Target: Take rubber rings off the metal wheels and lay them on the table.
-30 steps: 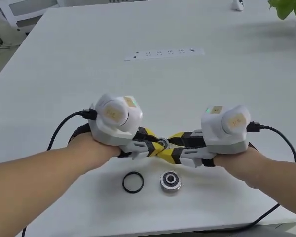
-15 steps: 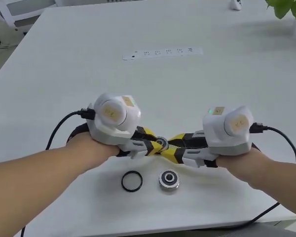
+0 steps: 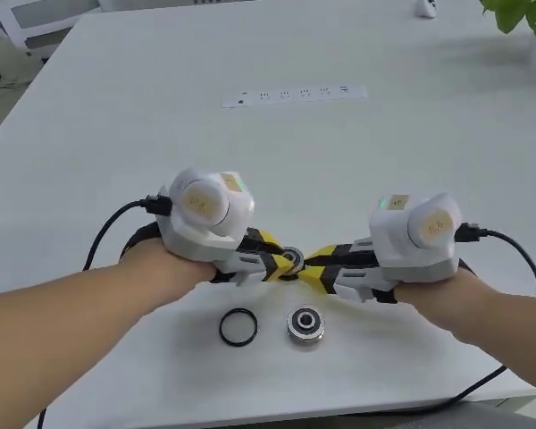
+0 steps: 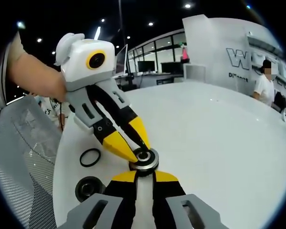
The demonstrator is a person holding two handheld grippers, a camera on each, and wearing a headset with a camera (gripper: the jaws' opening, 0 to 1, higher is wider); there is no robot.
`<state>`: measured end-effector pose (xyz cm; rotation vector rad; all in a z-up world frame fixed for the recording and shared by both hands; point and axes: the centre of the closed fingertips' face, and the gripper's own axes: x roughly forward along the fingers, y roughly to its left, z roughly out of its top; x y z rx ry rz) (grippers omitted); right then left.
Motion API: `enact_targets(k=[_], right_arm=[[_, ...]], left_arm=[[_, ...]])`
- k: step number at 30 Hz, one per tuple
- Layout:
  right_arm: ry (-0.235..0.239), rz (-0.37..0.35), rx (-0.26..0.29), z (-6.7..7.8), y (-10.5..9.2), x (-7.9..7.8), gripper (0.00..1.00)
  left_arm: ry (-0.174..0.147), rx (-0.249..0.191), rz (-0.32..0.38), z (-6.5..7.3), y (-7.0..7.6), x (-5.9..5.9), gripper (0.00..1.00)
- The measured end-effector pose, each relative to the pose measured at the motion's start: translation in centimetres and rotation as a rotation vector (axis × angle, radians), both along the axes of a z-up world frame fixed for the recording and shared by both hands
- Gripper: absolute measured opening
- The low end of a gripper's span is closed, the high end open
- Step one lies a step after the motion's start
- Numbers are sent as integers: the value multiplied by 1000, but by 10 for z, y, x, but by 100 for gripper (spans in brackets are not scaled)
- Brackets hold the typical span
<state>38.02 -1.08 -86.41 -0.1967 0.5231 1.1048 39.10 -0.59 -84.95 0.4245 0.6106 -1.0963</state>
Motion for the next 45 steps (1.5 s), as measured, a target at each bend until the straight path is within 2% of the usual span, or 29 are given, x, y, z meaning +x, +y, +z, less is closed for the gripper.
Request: enact_targets(k=[12,19,27,32,37,39,45], right_arm=[[7,-2,-5,-1,-2,-1,0],[13,-15,-9,-1,-3,0,0],[63,-65,37,3,-6,2,0],[78,-77,47,5,-7,2,0],[143,-136,108,6,-8,3,0],[178,-176,150,10,-8,7,0],[178,-179,140,12,-6,8,0]], left_arm=[[-2,1,-2,0,0,0,13],[-6,9,-4,0,0,0,13],[-14,15,-5,-1,1,0,13],[-15,17,-4,-1,1,0,12],[-18,21,-1,-1,1,-1,12],[-17,20,0,-1,1,-1,12],[-20,24,3,-1,1,-2,12]])
